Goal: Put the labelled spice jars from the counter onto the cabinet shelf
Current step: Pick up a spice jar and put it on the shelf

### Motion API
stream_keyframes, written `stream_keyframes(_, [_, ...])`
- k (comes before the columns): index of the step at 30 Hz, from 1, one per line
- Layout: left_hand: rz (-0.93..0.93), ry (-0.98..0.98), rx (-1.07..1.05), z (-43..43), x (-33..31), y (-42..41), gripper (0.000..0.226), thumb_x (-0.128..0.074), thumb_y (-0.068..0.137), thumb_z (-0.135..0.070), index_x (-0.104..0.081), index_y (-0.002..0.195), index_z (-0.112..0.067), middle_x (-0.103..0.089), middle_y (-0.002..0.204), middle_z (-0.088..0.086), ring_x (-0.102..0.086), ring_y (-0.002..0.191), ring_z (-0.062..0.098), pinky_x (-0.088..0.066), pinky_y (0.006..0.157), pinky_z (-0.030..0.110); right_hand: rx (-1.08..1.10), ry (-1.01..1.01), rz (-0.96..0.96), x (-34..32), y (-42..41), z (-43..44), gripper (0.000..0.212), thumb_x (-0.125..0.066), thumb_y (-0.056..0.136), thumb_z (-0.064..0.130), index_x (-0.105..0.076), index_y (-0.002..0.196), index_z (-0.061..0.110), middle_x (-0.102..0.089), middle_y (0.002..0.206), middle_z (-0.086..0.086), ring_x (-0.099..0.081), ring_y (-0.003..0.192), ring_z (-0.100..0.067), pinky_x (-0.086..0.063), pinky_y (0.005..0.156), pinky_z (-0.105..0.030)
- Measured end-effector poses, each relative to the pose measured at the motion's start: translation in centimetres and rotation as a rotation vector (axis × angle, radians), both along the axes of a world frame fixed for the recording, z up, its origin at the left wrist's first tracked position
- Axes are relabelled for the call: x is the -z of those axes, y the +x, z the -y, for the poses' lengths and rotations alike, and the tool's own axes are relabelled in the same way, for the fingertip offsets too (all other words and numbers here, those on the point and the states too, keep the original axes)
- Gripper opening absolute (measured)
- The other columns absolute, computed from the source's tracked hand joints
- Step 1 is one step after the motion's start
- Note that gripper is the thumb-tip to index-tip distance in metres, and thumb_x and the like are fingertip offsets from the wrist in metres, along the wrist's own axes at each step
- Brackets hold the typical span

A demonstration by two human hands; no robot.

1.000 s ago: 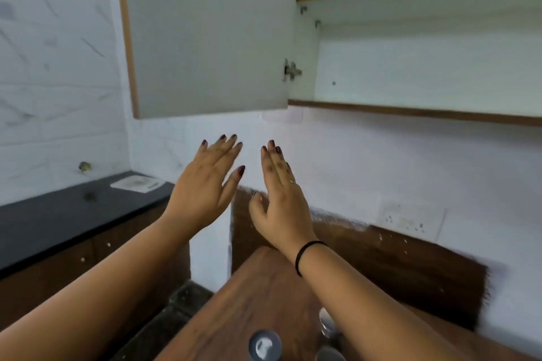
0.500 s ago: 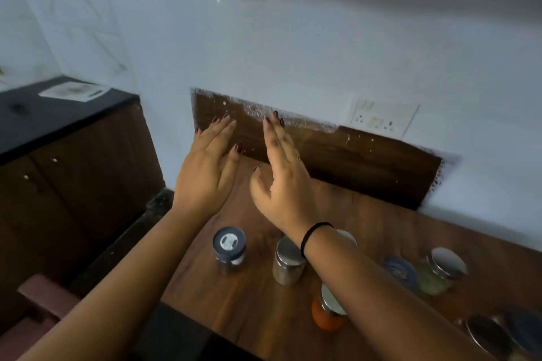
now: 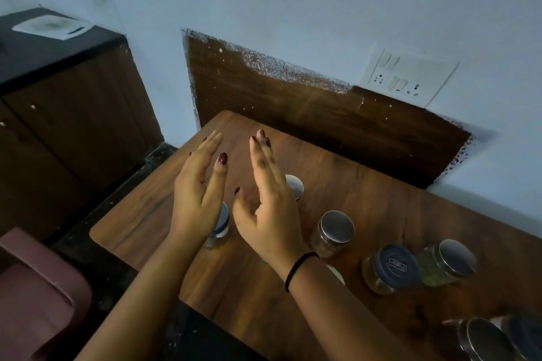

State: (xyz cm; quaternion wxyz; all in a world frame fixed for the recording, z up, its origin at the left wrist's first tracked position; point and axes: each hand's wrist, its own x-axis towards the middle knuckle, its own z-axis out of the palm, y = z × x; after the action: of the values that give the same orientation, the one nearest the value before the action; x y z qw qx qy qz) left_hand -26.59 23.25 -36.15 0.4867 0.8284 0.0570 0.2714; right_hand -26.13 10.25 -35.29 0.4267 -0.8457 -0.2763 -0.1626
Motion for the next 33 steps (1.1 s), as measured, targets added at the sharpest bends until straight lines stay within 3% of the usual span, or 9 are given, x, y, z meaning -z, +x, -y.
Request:
stream_keyframes(3, [-0.021,-0.045,-0.030,0.7,1.7,0.3,0.050,-0.038,0.100,-0.043,-0.048,0.144,-0.022,-0.049,0.148,-0.006,-0.044,0.137,0.008,-0.042,0.112,0.044,-0.034,0.026,-0.048,1.2,0.7,0.2,0.068,-0.045,0.093,0.028,-0.016,0.154,0.017,-0.020,0.162,0.000,-0.017,0.150,-0.009,-0.035,0.116,-0.038])
stream_keyframes(9, [-0.057,-0.104,-0.129,1.8,3.9,0.5,0.047,-0.038,0.100,-0.042,-0.048,0.142,-0.025,-0.050,0.147,-0.007,-0.046,0.135,0.008,-0.043,0.111,0.042,-0.082,0.023,-0.123,3.7,1.8,0.6,0.067,-0.046,0.094,0.032,-0.019,0.155,0.019,-0.019,0.162,0.005,-0.017,0.149,-0.005,-0.035,0.117,-0.035])
stream_keyframes(17, [-0.131,-0.139,-0.132,2.4,5.9,0.7,0.045,-0.035,0.096,-0.052,-0.044,0.138,-0.038,-0.049,0.148,-0.007,-0.045,0.137,0.010,-0.042,0.111,0.048,-0.085,0.009,-0.207,5.6,1.7,1.4,0.069,-0.057,0.095,0.018,-0.024,0.155,0.014,-0.022,0.162,0.003,-0.014,0.149,-0.002,-0.019,0.115,-0.011])
stream_keyframes(22, [-0.178,-0.132,-0.063,2.0,6.1,1.7,0.042,-0.037,0.097,-0.045,-0.043,0.138,-0.037,-0.048,0.148,-0.010,-0.044,0.137,0.009,-0.041,0.112,0.047,-0.043,0.012,-0.269,6.5,2.2,1.7,0.071,-0.059,0.095,0.017,-0.022,0.155,0.016,-0.021,0.162,0.006,-0.014,0.149,-0.002,-0.022,0.117,-0.017])
stream_keyframes(26, [-0.216,-0.121,-0.033,0.5,7.2,2.0,0.046,-0.039,0.099,-0.041,-0.048,0.142,-0.027,-0.048,0.148,-0.010,-0.043,0.138,0.007,-0.040,0.113,0.046,0.002,0.023,-0.291,6.9,2.3,1.0,0.070,-0.060,0.094,0.014,-0.025,0.154,0.016,-0.025,0.161,0.004,-0.017,0.148,-0.002,-0.023,0.114,-0.012])
stream_keyframes(33, [-0.260,-0.183,-0.057,-2.5,10.1,1.0,0.046,-0.038,0.096,-0.050,-0.045,0.139,-0.036,-0.050,0.145,-0.012,-0.046,0.135,0.007,-0.043,0.110,0.047,-0.007,0.028,-0.349,9.1,2.2,-1.5,0.066,-0.053,0.094,0.021,-0.027,0.154,0.014,-0.027,0.160,0.003,-0.021,0.148,-0.006,-0.029,0.116,-0.018])
